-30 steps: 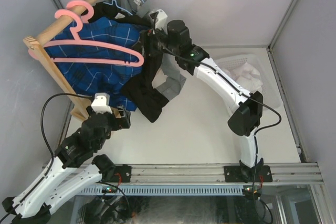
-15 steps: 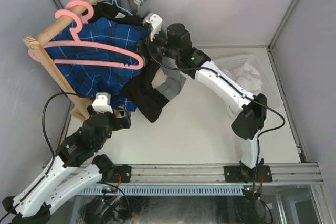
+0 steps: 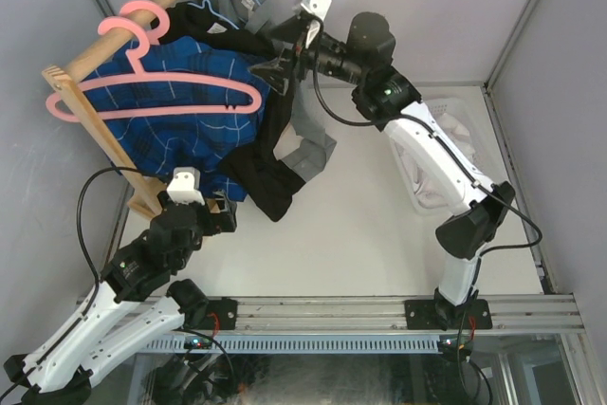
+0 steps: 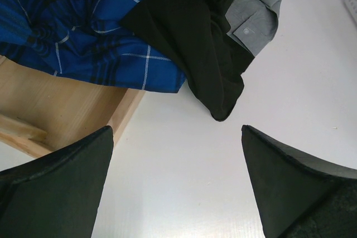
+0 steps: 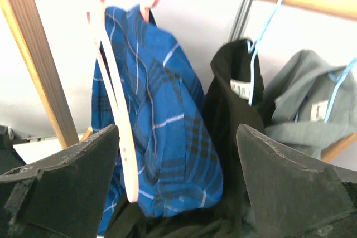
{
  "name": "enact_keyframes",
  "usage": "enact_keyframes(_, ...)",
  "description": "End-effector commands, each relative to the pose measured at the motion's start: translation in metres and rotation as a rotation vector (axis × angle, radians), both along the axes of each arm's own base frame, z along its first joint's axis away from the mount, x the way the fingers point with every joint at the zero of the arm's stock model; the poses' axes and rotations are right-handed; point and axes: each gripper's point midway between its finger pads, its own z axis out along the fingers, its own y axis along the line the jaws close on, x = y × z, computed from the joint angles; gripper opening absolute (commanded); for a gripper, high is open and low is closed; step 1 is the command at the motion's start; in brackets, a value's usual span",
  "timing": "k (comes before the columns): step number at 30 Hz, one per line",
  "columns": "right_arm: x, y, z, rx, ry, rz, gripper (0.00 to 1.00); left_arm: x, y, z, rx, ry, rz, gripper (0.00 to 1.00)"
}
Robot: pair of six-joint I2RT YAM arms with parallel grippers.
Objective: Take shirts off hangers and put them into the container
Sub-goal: Pick up the hanger from the clothesline.
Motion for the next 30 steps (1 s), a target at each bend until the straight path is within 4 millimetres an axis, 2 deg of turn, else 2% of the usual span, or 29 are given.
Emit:
enact_keyframes(1,0.0,0.01,0.014,0.012,-0.049,0.097,0.85,0.003,0.001,-0.001,0.01,-0.005,0.008,1.0)
enact_keyframes(7,0.029,0.022,-0.002,-0.012,-0.005,0.079,0.83,0.003,0.001,-0.002,0.015,-0.001,0.01,1.0)
enact_keyframes(14,0.045,0.024,-0.014,-0.044,-0.014,0.032,0.75,0.003,0.001,-0.003,0.017,0.001,0.009,1.0)
enact_keyframes(20,0.022,0.032,-0.027,-0.08,0.01,0.139,0.74,0.004,0.001,-0.003,0.021,0.002,0.013,1.0)
enact_keyframes(25,0.014,0.036,-0.032,-0.116,0.016,0.082,0.67,0.004,0.002,-0.003,0.029,0.007,0.019,1.0)
enact_keyframes(30,-0.001,0.043,-0.035,-0.17,-0.023,0.048,0.68,0.004,0.002,-0.003,0.025,0.006,0.017,1.0)
